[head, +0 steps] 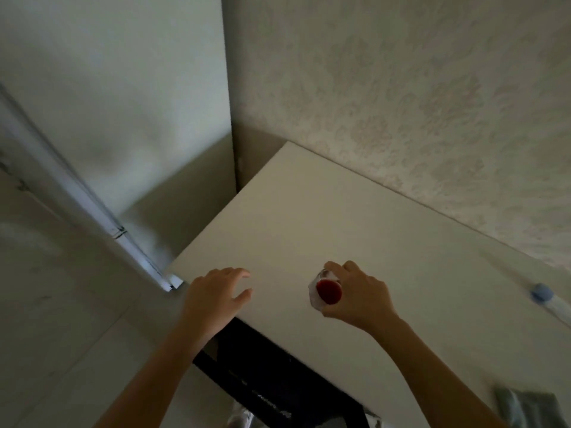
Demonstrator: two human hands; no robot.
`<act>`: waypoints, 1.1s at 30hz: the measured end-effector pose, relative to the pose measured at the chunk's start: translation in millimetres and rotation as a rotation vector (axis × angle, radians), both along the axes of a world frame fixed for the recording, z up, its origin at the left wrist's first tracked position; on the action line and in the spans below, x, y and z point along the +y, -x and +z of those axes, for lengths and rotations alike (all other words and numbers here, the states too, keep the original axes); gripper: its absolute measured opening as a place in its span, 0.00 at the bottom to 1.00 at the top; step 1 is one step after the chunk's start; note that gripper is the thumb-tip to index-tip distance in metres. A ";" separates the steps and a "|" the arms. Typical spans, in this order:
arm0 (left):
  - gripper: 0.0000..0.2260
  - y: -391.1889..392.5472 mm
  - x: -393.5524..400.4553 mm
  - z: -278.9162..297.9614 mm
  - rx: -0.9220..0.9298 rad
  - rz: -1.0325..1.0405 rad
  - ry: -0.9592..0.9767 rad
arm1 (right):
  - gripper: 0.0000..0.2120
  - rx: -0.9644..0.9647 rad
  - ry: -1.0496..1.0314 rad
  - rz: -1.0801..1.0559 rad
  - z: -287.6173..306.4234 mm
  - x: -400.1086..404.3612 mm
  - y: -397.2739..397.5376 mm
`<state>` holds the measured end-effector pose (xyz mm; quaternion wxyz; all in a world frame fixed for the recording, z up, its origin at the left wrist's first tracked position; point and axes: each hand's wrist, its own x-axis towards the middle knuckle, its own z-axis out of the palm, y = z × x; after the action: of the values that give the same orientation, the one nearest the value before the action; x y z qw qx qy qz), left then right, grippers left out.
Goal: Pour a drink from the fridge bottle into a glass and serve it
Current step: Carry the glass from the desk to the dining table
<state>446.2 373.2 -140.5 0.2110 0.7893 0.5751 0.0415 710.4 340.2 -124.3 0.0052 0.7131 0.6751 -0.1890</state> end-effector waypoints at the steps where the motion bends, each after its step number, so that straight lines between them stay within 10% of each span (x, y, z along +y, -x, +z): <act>1: 0.18 5.3 -8.7 5.2 -0.008 0.032 -0.022 | 0.34 0.001 -0.023 0.037 8.0 -1.0 5.6; 33: 0.18 387.9 -392.3 53.8 0.110 1.273 -0.114 | 0.41 0.077 -0.140 1.355 81.9 -125.2 533.9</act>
<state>58.3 -19.1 -86.8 0.0730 0.3045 0.9380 0.1484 176.5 215.1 -42.4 0.0522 0.1245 0.9829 -0.1253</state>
